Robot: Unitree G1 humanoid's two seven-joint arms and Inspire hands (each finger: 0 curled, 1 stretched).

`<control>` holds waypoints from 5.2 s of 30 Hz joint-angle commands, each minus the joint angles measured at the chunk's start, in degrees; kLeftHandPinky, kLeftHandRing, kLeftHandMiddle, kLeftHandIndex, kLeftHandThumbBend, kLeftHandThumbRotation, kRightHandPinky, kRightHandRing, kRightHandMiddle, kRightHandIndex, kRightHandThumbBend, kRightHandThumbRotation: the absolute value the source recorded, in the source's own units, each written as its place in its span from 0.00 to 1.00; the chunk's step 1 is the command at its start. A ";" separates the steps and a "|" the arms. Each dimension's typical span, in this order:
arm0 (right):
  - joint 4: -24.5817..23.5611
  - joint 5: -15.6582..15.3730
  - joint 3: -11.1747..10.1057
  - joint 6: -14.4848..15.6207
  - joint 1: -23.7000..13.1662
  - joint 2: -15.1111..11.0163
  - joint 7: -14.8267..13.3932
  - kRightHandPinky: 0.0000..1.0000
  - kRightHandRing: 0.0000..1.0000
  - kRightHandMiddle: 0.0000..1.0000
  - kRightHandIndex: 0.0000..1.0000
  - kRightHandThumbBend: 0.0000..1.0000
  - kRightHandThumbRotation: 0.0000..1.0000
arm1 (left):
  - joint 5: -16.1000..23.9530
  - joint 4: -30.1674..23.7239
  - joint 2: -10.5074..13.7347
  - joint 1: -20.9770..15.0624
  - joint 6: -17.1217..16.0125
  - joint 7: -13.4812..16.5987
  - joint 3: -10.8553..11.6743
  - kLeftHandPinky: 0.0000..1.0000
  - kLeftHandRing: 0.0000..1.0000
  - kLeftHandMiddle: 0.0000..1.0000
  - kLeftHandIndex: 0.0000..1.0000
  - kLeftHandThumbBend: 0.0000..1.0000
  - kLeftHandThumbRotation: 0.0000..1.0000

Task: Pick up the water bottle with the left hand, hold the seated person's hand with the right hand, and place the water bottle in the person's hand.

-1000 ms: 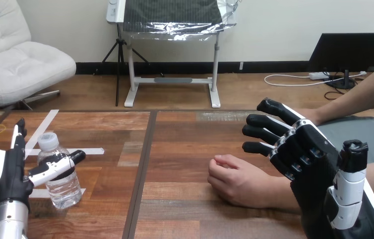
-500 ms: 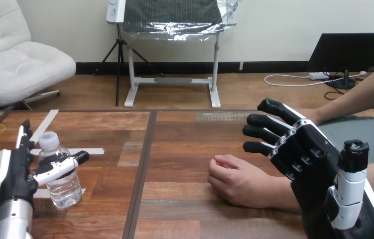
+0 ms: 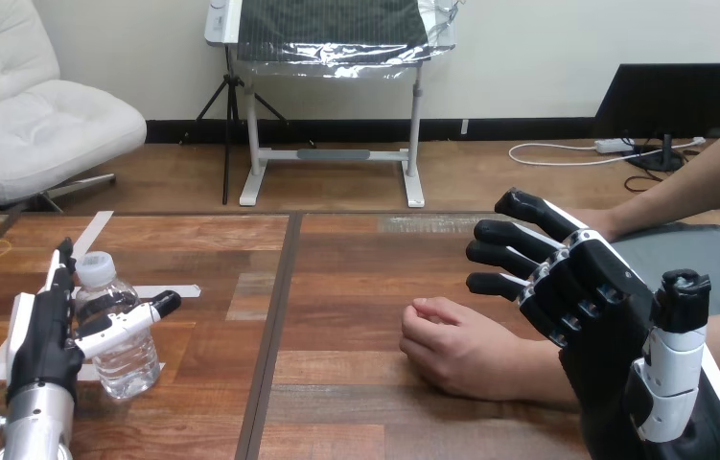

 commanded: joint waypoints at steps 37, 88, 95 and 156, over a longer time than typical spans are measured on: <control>0.03 1.80 -1.06 -1.64 -2.06 -0.28 1.01 0.72 0.78 0.78 0.81 0.80 1.00 | -2.25 9.61 -2.06 -11.16 1.35 3.04 -1.39 0.93 0.95 0.96 0.96 0.95 0.21; 0.69 1.29 -1.04 -2.33 -2.28 0.49 1.07 0.71 0.79 0.78 0.81 0.81 1.00 | -1.67 7.31 -3.86 -11.22 0.30 11.39 -2.34 0.30 0.34 0.39 0.46 0.62 0.00; 0.89 1.17 -1.06 -2.36 -2.38 0.51 1.05 0.71 0.79 0.78 0.81 0.81 1.00 | -2.24 5.74 -4.23 -10.36 -1.55 11.38 -2.28 0.28 0.32 0.37 0.45 0.61 0.00; 20.77 -19.25 -10.84 -9.98 -23.57 -14.96 -0.04 0.70 0.79 0.79 0.80 0.78 0.70 | -1.61 -34.93 -9.45 4.43 -6.53 5.25 -4.86 0.26 0.30 0.36 0.41 0.60 0.00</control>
